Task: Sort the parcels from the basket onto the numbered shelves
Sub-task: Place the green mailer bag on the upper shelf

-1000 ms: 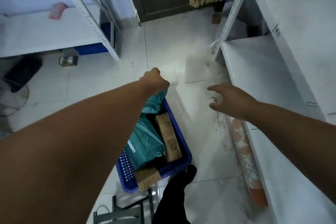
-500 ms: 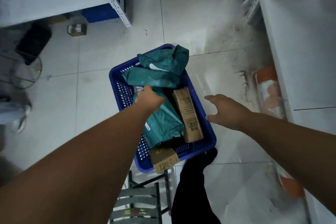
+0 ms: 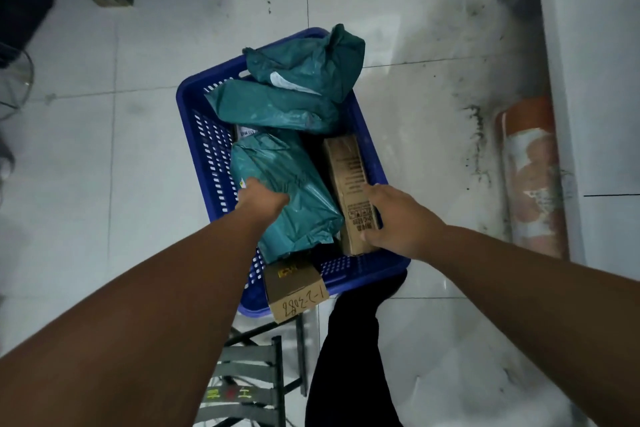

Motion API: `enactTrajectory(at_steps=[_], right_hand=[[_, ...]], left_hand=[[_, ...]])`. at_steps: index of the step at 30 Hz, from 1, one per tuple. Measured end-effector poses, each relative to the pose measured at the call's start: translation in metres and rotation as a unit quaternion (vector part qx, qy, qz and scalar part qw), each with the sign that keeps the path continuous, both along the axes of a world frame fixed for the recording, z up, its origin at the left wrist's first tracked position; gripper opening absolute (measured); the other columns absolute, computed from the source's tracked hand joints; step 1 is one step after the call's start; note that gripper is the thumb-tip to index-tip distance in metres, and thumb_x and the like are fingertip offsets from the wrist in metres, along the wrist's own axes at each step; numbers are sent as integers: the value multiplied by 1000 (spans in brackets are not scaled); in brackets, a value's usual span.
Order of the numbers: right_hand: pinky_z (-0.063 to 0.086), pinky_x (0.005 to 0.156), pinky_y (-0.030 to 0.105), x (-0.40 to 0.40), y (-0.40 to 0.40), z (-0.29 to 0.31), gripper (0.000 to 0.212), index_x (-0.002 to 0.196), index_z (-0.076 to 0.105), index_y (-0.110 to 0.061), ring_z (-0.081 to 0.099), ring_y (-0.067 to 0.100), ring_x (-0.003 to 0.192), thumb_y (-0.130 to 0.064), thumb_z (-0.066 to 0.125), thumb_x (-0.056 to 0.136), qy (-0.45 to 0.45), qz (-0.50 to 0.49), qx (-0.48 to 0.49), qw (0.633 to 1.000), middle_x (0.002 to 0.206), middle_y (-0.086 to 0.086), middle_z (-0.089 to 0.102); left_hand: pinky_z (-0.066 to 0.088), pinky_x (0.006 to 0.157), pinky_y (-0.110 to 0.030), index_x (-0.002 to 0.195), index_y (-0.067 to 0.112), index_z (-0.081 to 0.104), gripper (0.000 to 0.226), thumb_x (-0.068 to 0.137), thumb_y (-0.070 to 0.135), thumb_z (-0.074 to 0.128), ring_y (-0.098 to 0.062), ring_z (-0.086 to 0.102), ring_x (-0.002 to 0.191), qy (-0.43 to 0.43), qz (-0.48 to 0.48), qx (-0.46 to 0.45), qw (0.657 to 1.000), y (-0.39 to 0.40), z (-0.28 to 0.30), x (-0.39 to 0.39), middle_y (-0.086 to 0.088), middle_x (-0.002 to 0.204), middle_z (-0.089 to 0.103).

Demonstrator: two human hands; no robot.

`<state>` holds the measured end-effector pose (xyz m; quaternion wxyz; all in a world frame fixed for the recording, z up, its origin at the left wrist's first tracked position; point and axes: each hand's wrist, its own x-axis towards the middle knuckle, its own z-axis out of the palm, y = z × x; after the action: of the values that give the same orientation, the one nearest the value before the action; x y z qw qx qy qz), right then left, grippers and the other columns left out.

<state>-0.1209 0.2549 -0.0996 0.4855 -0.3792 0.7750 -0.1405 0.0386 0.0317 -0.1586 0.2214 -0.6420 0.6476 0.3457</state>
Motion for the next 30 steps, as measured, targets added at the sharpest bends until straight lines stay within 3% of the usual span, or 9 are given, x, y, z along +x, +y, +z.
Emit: enactTrajectory(at_steps=[3,6,10,12,17,21,24,28,30], right_hand=[[47,105,40,3,0,-13,71,149,44,-19,53,22,120,-28,75,86,3,4,1,1000,133,3,53],[44,109,38,6,0,-23,76,154,39,-20,50,22,125,-27,75,87,1,-11,-1,1000,138,3,50],[37,102,21,14,5,-35,72,153,40,-19,48,18,126,-25,73,89,-5,-28,-16,999,134,-3,48],[40,102,23,16,8,-40,70,150,43,-20,51,18,123,-24,75,88,-9,-45,-26,999,134,0,51],[43,108,33,18,8,-37,77,154,37,-21,51,18,121,-31,75,88,-12,-66,-20,998,134,3,53],[36,105,23,20,5,-22,78,156,34,-18,47,20,129,-27,75,90,-15,-62,-8,998,144,5,47],[33,104,19,25,0,-9,82,157,30,-19,43,20,136,-29,75,90,-15,-56,-7,998,148,3,43],[27,114,22,32,-9,20,94,162,18,-22,35,18,144,-33,76,89,-12,-46,-21,999,159,2,33],[27,115,24,33,-14,40,97,163,15,-23,33,19,145,-34,77,88,-13,-44,-27,999,160,2,30]], left_hand=[[55,100,-51,155,5,31,91,85,37,80,-45,58,124,-20,25,-6,999,2,-16,9,-24,149,46],[54,94,-46,155,0,27,94,87,35,81,-45,58,125,-30,51,-2,998,6,-31,14,-25,149,46],[63,89,-48,141,-5,43,94,75,47,85,-41,71,106,-12,103,13,995,7,-86,30,-25,128,65],[65,83,-51,130,-6,53,92,71,57,85,-41,74,97,-4,93,9,996,8,-113,40,-24,117,70],[65,80,-54,111,-1,56,36,99,30,71,-44,75,95,3,78,30,997,16,-56,25,-21,112,67],[66,70,-50,131,-1,60,31,105,15,59,-44,73,99,42,91,37,994,6,-29,23,-21,112,65],[64,52,-44,121,6,59,16,106,13,57,-43,72,88,68,136,58,987,4,0,18,-26,119,67],[61,90,-59,94,6,53,13,106,4,55,-42,72,96,77,147,100,981,1,45,3,-20,82,63],[63,87,-50,102,6,57,5,106,7,55,-33,72,93,85,158,99,979,-2,68,-4,-15,86,66]])
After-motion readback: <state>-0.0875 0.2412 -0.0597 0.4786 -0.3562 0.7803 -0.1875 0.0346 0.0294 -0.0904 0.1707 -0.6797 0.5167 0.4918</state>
